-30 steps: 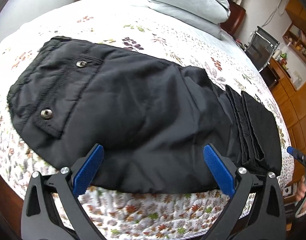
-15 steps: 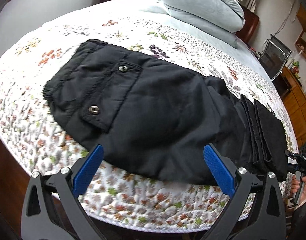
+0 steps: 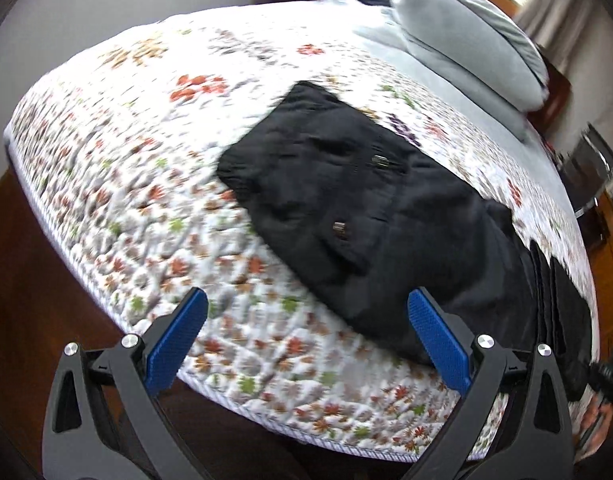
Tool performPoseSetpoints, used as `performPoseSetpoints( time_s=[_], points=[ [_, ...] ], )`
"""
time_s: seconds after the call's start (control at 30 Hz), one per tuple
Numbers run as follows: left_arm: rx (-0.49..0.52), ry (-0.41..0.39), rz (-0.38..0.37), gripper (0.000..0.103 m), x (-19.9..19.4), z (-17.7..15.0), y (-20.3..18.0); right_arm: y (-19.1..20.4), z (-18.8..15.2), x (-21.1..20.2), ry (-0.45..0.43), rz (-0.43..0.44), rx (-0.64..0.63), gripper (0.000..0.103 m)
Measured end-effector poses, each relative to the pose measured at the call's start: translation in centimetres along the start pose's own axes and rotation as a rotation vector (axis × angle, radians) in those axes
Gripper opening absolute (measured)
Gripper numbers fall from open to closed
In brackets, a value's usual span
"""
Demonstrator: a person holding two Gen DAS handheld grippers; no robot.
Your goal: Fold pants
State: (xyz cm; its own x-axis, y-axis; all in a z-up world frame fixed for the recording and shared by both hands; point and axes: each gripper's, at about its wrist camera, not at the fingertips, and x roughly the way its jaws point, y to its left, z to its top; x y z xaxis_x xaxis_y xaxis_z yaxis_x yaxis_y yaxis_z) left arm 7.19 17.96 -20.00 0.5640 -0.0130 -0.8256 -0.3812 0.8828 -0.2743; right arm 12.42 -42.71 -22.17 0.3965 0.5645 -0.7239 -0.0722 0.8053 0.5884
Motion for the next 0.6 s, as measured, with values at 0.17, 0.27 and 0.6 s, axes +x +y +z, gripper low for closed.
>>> performPoseSetpoints(
  time_s=[0.17,0.27,0.6],
  points=[
    [-0.094,0.004,0.005,0.100,0.9,1.0,2.5,-0.2,-0.4,-0.6,0.001,-0.052,0.001,0.037],
    [-0.155,0.016,-0.036,0.100,1.9,1.8,3.1,-0.2,-1.2,-1.9,-0.017,-0.064,0.008,0.038],
    [-0.387,0.072,-0.182,0.100,5.9,3.3,4.6,-0.2,-1.6,-5.7,-0.117,-0.102,0.016,0.038]
  ],
)
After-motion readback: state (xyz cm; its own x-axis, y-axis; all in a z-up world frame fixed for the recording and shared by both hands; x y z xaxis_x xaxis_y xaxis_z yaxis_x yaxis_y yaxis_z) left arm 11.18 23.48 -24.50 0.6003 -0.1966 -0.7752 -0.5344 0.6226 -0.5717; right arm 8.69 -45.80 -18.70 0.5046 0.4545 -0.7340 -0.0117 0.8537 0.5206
